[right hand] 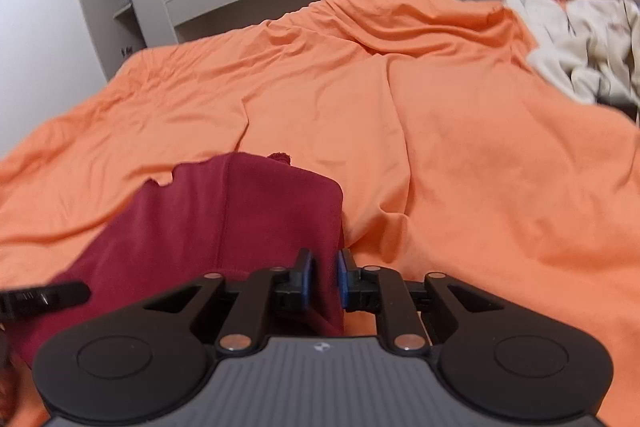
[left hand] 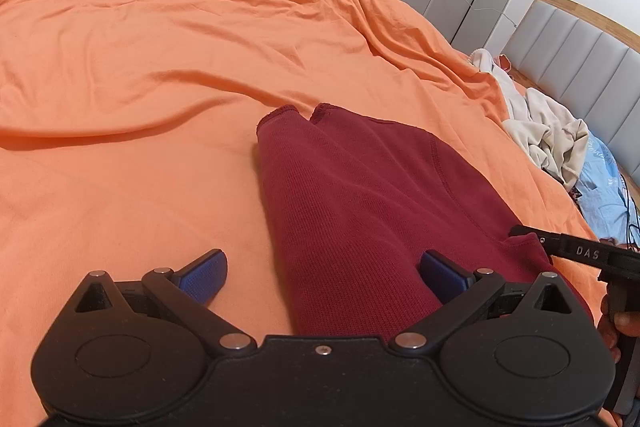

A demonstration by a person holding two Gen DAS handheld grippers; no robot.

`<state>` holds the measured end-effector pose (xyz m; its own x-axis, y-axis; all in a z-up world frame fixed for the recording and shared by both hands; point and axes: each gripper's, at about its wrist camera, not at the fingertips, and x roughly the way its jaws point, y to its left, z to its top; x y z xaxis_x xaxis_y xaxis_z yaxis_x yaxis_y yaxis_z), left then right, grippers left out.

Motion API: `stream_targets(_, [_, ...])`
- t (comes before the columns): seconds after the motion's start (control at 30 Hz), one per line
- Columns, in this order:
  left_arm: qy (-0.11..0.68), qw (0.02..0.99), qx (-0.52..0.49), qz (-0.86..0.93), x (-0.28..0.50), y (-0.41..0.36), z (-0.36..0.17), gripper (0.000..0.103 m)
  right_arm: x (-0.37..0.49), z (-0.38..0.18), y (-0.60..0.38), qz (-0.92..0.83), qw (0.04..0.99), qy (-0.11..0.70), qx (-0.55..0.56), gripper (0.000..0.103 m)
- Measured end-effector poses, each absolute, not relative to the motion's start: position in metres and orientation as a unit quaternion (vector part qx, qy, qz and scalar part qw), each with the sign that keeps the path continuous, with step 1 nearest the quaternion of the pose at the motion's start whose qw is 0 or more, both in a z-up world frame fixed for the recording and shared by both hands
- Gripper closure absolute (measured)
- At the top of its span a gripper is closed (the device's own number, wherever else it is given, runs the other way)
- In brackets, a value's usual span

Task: Fold small clothes
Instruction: 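Close the right tool on an edge of the folded dark red shirt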

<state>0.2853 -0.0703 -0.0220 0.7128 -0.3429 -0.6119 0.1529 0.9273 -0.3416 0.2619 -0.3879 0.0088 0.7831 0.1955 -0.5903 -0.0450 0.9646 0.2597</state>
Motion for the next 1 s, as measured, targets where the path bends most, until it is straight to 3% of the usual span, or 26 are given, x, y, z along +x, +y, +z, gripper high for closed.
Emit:
stream_targets(0.1, [0.354,0.916,-0.134,-0.135,0.285,-0.07,-0.022,0.0,0.264,0.006,-0.398,0.069,0.93,0.324,0.158,0.061])
stream_targets(0.23, [0.354,0.916,-0.134,-0.136,0.285,-0.07,-0.022,0.0,0.272,0.0,-0.406,0.071,0.919,0.336,0.193,0.055])
stream_targets(0.4, [0.354,0.915,-0.134,-0.135,0.285,-0.071,-0.022,0.0,0.282,-0.012,-0.403,0.076,0.908,0.361,0.2,0.056])
stream_targets(0.5, [0.354,0.916,-0.134,-0.136,0.285,-0.07,-0.022,0.0,0.279,-0.01,-0.397,0.082,0.912,0.358,0.182,0.069])
stream_targets(0.67, [0.354,0.916,-0.134,-0.135,0.285,-0.07,-0.022,0.0,0.268,0.0,-0.368,0.074,0.937,0.329,0.092,0.078])
stream_targets(0.83, [0.354,0.915,-0.134,-0.136,0.285,-0.07,-0.022,0.0,0.257,0.007,-0.334,0.071,0.952,0.296,-0.018,0.079])
stream_targets(1.0, [0.354,0.915,-0.135,-0.136,0.285,-0.07,-0.022,0.0,0.261,0.007,-0.333,0.068,0.95,0.304,-0.014,0.072])
